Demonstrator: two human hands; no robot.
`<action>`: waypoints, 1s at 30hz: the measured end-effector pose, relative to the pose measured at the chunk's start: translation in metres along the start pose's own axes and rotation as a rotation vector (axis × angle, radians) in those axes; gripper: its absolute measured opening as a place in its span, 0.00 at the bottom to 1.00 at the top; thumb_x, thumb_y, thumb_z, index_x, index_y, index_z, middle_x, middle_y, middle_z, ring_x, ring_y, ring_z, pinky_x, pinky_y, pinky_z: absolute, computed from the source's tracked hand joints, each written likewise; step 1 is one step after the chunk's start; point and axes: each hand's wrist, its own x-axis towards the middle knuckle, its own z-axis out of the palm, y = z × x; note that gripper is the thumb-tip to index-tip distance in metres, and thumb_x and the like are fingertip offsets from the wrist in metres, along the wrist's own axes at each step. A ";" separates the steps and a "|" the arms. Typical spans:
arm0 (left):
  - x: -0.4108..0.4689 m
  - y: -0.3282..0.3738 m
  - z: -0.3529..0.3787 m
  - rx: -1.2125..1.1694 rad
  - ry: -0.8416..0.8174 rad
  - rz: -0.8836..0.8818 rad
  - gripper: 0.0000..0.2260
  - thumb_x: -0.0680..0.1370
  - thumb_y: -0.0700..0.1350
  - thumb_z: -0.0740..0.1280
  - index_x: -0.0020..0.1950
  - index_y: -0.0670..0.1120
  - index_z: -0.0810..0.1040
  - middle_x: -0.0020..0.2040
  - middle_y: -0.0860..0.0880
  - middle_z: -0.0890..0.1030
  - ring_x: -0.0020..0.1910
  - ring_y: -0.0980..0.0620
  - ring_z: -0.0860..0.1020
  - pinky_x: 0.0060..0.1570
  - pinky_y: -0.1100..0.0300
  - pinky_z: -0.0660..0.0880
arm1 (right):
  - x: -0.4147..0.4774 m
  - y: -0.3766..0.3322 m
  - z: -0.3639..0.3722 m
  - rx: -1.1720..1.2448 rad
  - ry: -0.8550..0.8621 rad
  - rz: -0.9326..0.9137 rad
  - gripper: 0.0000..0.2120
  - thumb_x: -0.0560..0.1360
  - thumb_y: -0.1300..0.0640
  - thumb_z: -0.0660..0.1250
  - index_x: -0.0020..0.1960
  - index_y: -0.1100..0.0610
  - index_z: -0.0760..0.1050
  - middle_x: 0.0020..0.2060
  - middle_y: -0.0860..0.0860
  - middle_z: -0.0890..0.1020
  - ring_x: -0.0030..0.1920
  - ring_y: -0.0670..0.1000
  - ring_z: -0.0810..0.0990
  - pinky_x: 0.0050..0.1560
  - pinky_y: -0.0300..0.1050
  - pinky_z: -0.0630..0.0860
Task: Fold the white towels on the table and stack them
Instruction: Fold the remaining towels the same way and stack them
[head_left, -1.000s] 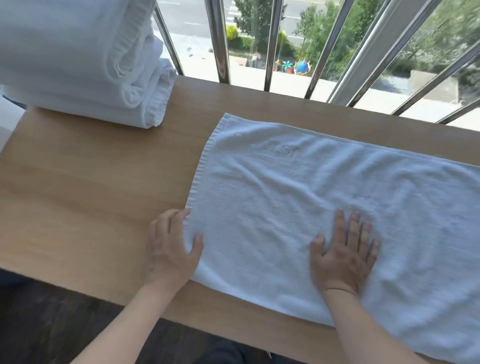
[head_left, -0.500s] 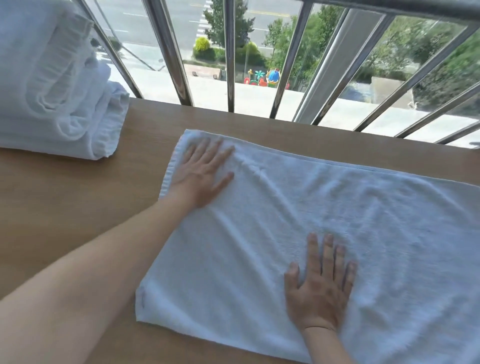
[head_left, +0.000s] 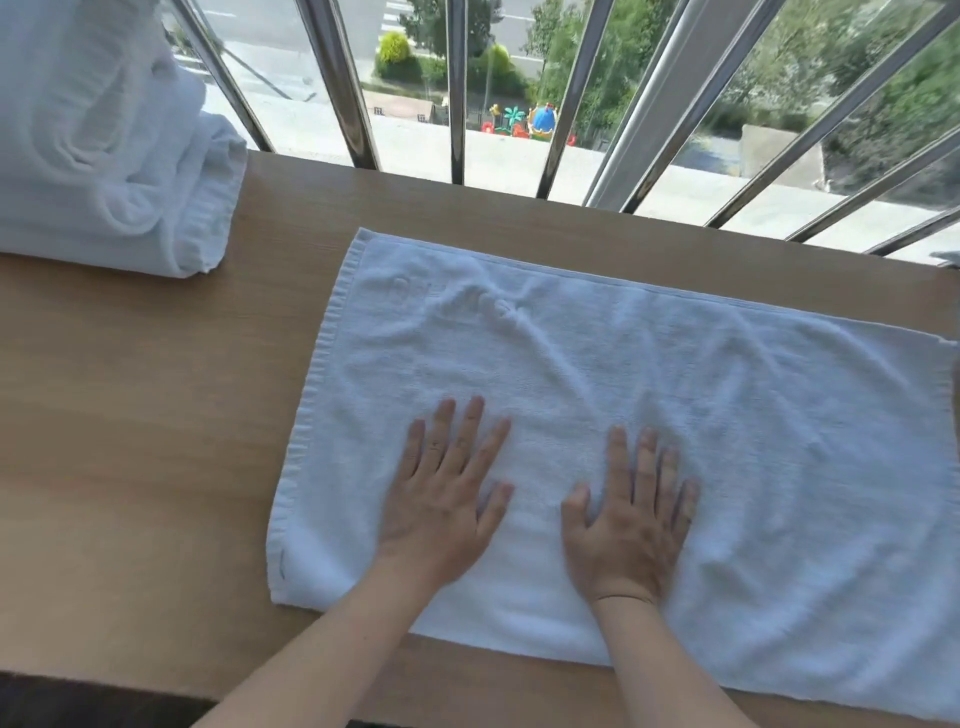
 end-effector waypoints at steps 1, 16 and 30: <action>-0.004 -0.011 -0.002 0.027 -0.020 -0.044 0.29 0.83 0.61 0.49 0.82 0.53 0.50 0.83 0.49 0.47 0.81 0.45 0.44 0.78 0.42 0.48 | 0.000 -0.001 0.000 0.002 -0.001 0.001 0.34 0.74 0.44 0.55 0.79 0.51 0.62 0.79 0.54 0.61 0.79 0.59 0.57 0.77 0.63 0.50; -0.058 -0.060 -0.011 -0.029 -0.025 -0.100 0.28 0.82 0.60 0.46 0.82 0.56 0.48 0.83 0.52 0.43 0.81 0.51 0.40 0.78 0.50 0.39 | -0.004 0.001 -0.006 0.046 -0.107 0.019 0.32 0.77 0.40 0.49 0.81 0.47 0.55 0.81 0.51 0.55 0.80 0.55 0.50 0.78 0.58 0.42; 0.003 0.147 0.017 -0.184 0.038 0.250 0.25 0.84 0.54 0.51 0.82 0.52 0.57 0.82 0.49 0.52 0.81 0.49 0.47 0.79 0.49 0.47 | -0.007 0.098 -0.038 0.208 -0.197 -0.169 0.28 0.82 0.48 0.51 0.81 0.52 0.54 0.81 0.51 0.51 0.81 0.53 0.47 0.79 0.58 0.44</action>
